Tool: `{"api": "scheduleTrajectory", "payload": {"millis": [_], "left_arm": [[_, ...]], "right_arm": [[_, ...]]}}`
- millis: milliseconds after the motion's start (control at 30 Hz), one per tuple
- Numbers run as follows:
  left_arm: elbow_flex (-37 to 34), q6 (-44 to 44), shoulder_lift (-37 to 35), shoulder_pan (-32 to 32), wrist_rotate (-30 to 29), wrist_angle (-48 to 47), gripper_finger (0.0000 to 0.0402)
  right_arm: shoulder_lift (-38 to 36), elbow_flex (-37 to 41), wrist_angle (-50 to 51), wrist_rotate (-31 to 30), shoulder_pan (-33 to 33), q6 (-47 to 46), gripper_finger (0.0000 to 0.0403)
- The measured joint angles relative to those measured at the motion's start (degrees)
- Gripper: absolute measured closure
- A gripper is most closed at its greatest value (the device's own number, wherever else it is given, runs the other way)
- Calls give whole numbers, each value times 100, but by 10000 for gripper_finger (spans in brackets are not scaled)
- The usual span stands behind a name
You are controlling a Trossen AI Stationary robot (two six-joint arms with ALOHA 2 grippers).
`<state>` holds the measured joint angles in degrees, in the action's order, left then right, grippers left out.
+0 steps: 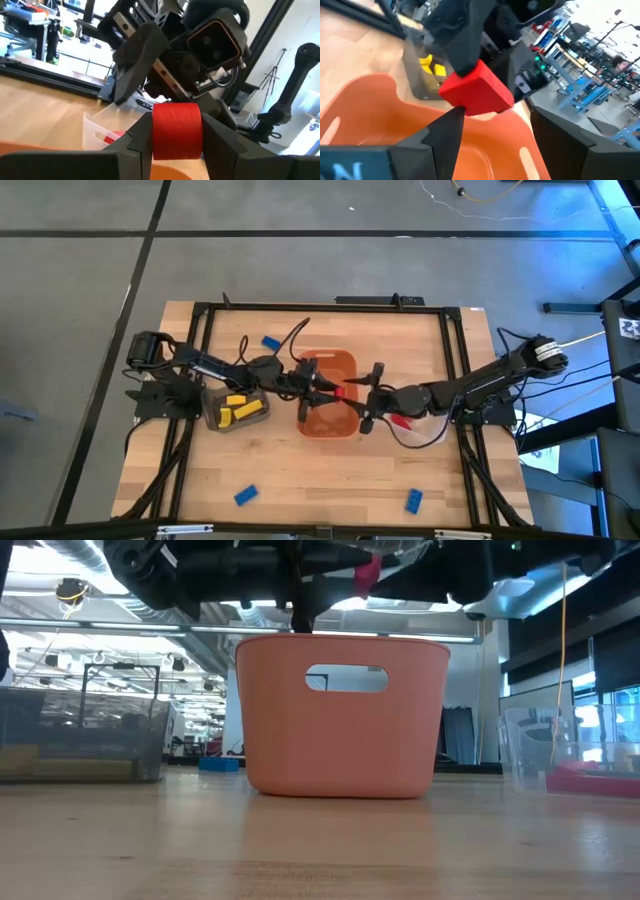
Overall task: Sort & place blocks by color
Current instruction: Put the red block into the transparent bin
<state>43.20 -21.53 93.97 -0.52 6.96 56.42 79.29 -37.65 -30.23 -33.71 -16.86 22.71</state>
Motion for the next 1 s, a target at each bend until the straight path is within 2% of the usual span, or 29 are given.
{"api": "scheduleTrajectory", "payload": {"millis": [233,500,633,1000], "left_arm": [[13,-39,8,-47,-253,108,282],[13,84,9,-47,-250,149,282],[15,54,9,-95,-218,149,282],[17,43,7,-137,-355,112,282]], "right_arm": [[318,-147,-74,449,15,29,168],[322,-140,-473,288,-53,570,168],[323,-140,-562,-9,-152,643,168],[319,-138,-751,169,-210,784,168]]}}
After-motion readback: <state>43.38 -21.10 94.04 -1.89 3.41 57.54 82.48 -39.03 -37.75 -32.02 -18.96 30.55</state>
